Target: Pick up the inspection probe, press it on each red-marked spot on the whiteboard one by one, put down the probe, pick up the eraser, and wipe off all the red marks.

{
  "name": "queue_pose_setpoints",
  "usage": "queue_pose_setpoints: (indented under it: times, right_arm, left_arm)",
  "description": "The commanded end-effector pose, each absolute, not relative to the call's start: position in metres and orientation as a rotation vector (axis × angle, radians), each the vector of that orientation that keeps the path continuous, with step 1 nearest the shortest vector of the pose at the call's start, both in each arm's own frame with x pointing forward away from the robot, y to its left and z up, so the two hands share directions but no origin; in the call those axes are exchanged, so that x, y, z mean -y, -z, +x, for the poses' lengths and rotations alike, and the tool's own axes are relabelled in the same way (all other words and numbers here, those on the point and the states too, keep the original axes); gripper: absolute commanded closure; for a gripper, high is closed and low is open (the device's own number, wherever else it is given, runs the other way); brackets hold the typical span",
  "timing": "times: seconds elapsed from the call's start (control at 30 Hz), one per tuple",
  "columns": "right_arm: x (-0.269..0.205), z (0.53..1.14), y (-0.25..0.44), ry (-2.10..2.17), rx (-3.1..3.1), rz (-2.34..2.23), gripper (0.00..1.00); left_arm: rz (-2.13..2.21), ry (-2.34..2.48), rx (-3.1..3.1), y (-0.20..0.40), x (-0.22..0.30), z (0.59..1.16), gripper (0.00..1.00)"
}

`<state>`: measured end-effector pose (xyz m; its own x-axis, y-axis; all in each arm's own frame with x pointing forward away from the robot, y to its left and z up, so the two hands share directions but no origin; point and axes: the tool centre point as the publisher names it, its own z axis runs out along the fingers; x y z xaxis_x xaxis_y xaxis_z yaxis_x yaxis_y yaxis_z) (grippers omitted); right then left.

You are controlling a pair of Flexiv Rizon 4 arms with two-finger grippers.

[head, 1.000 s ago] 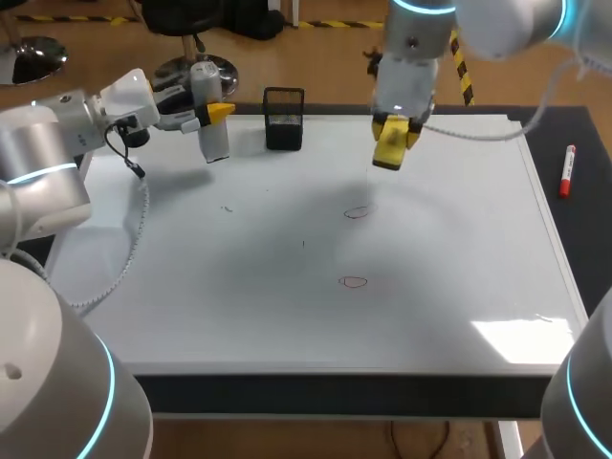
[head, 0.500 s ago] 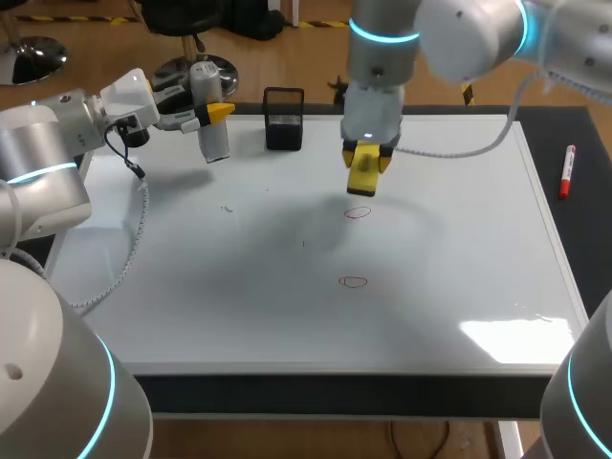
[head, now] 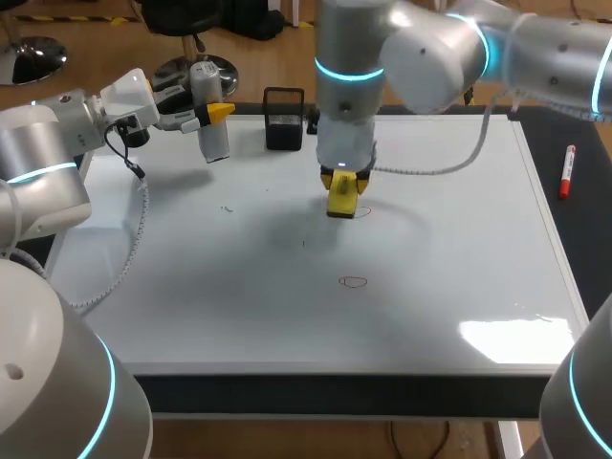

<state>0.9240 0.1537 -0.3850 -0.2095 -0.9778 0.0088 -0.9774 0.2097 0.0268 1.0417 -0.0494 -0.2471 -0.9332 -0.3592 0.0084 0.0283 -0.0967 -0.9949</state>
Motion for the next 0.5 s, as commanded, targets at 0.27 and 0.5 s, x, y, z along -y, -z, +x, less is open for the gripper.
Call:
queue_pose_setpoints:
  times: [0.27,0.5]
  right_arm:
    - [-0.153,0.924,0.400,-0.027,2.460,1.931,1.00]
    - [-0.154,0.928,0.407,-0.031,2.482,1.929,1.00]
  left_arm:
    - [-0.363,2.117,-1.907,0.247,0.050,1.042,1.00]
    - [-0.363,2.117,-1.907,0.247,0.050,1.042,1.00]
